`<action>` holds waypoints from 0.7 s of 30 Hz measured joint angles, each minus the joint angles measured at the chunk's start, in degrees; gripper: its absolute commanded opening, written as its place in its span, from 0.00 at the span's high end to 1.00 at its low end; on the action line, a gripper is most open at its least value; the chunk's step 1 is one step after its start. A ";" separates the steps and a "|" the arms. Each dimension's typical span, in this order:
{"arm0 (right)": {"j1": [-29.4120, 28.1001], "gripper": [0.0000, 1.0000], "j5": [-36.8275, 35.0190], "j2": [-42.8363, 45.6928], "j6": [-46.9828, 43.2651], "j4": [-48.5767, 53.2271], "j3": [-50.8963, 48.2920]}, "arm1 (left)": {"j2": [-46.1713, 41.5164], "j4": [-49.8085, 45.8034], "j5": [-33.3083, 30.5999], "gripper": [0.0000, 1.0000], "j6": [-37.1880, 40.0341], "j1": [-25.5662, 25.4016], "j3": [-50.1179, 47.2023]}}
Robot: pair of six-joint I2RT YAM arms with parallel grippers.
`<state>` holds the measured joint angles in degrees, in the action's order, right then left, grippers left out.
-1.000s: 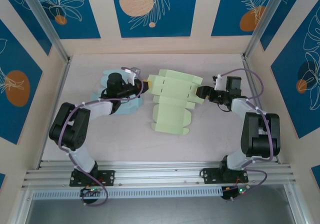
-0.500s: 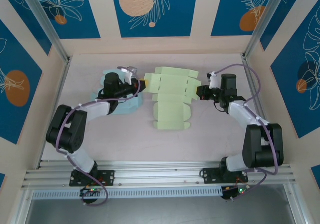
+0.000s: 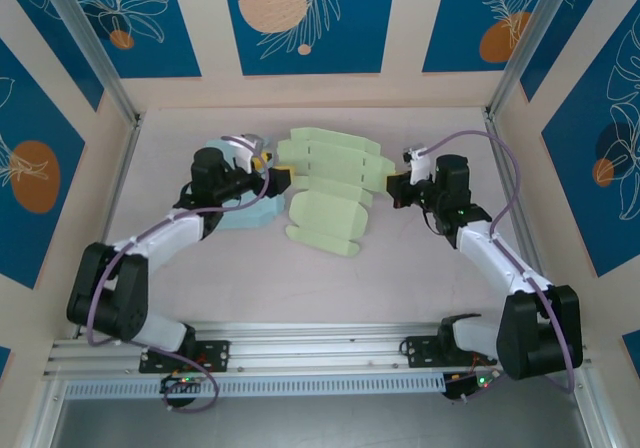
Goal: Fold the paper box
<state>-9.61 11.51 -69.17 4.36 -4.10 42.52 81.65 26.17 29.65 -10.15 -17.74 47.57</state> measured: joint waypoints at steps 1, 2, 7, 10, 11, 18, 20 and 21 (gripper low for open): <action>-0.61 1.00 -0.15 0.02 -0.66 -0.72 -0.15 | -1.53 -2.08 -0.81 0.07 1.40 0.04 0.55; -1.09 1.00 -0.24 0.02 -1.31 -1.25 -0.31 | -2.80 -4.35 -1.40 0.07 2.93 0.07 1.51; -3.17 1.00 -0.26 0.02 -4.59 -3.43 -1.07 | -5.64 -12.90 -2.03 0.07 12.61 0.11 10.27; -3.48 1.00 0.55 0.09 -6.03 -4.44 -1.07 | -3.87 -18.58 -1.16 0.12 19.43 0.13 18.05; -3.48 1.00 0.79 0.15 -6.45 -4.61 -1.07 | -2.64 -20.31 -0.61 0.17 21.49 0.11 20.81; -3.80 1.00 2.23 0.72 -8.09 -5.14 -1.07 | 9.70 -36.20 9.64 0.34 42.82 0.02 37.62; -3.96 1.00 2.25 0.81 -8.35 -5.14 -1.07 | 12.41 -41.38 11.37 0.17 48.33 -0.42 39.98; -3.96 1.00 2.25 0.81 -8.52 -5.11 -1.07 | 13.64 -44.24 11.47 0.15 50.73 -0.94 41.27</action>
<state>-13.56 13.76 -68.36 -4.16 -9.21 41.45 95.29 -18.06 41.12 40.58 -18.68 88.84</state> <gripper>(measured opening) 0.066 0.791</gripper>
